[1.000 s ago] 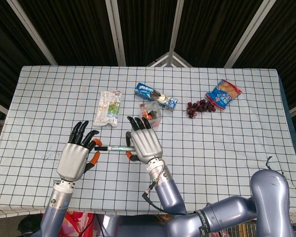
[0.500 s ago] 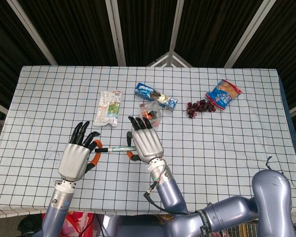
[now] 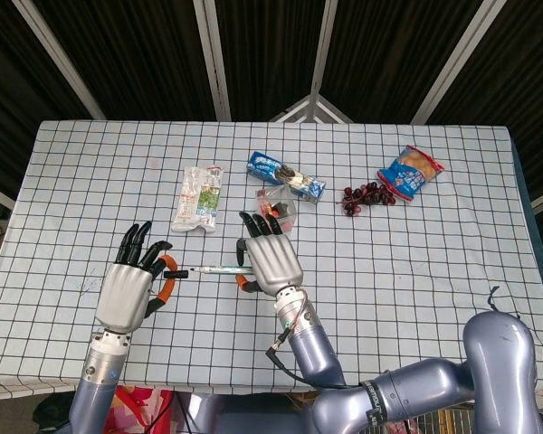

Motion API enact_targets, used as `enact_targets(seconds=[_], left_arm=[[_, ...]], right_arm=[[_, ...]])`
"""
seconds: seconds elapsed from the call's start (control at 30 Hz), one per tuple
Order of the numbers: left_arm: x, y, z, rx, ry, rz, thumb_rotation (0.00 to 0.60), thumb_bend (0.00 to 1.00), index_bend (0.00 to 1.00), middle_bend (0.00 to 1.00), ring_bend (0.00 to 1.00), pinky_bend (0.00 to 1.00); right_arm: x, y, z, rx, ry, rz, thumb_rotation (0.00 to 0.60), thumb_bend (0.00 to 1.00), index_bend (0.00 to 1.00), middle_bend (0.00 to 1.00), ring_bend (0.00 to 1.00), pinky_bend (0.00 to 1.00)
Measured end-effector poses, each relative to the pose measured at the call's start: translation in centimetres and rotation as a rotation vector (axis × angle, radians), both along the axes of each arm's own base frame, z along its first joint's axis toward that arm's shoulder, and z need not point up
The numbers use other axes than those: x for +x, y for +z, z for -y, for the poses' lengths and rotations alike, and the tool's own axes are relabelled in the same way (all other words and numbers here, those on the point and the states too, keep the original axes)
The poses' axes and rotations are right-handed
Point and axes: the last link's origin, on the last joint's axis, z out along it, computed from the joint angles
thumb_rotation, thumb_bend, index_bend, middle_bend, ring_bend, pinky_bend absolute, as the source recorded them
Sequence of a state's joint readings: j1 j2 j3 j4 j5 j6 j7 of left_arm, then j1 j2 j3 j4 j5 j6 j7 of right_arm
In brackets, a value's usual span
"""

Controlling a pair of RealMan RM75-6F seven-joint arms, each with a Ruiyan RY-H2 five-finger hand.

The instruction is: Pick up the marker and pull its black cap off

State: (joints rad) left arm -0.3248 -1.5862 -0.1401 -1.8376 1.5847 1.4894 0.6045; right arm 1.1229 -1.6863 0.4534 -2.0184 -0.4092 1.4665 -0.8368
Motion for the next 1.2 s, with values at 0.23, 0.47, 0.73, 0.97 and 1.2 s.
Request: enact_targets(seconds=[0.23, 0.47, 0.73, 0.97, 1.2], left_arm=[[-2.6, 0.1, 0.2, 0.000, 0.043, 0.020, 0.600, 0.53, 0.54, 0.29, 0.00, 0.01], [-6.4, -0.5, -0.5, -0.026, 0.136, -0.005, 0.600, 0.52, 0.47, 0.27, 0.00, 0.01], [-8.9, -2.1, -1.8, -0.107, 0.196, -0.005, 0.600, 0.49, 0.00, 0.00, 0.00, 0.00], [-8.1, -0.7, -1.6, -0.114, 0.156, -0.001, 0.600, 0.49, 0.00, 0.00, 0.00, 0.00], [-8.1, 3.4, -0.1, -0.006, 0.138, -0.016, 0.600, 0.49, 0.06, 0.06, 0.00, 0.00]], right_arm=[[-2.3, -0.8, 0.8, 0.010, -0.046, -0.025, 0.600, 0.36, 0.75, 0.07, 0.06, 0.00], [-6.1, -2.8, 2.0, 0.048, -0.113, -0.054, 0.600, 0.36, 0.75, 0.07, 0.06, 0.00], [-10.4, -4.6, 3.7, 0.049, -0.193, -0.100, 0.600, 0.30, 0.18, 0.05, 0.05, 0.00], [-12.3, -4.8, 3.7, 0.072, -0.275, -0.119, 0.600, 0.22, 0.00, 0.03, 0.04, 0.00], [-13.8, -3.0, 3.3, 0.058, -0.301, -0.081, 0.600, 0.21, 0.05, 0.02, 0.04, 0.00]])
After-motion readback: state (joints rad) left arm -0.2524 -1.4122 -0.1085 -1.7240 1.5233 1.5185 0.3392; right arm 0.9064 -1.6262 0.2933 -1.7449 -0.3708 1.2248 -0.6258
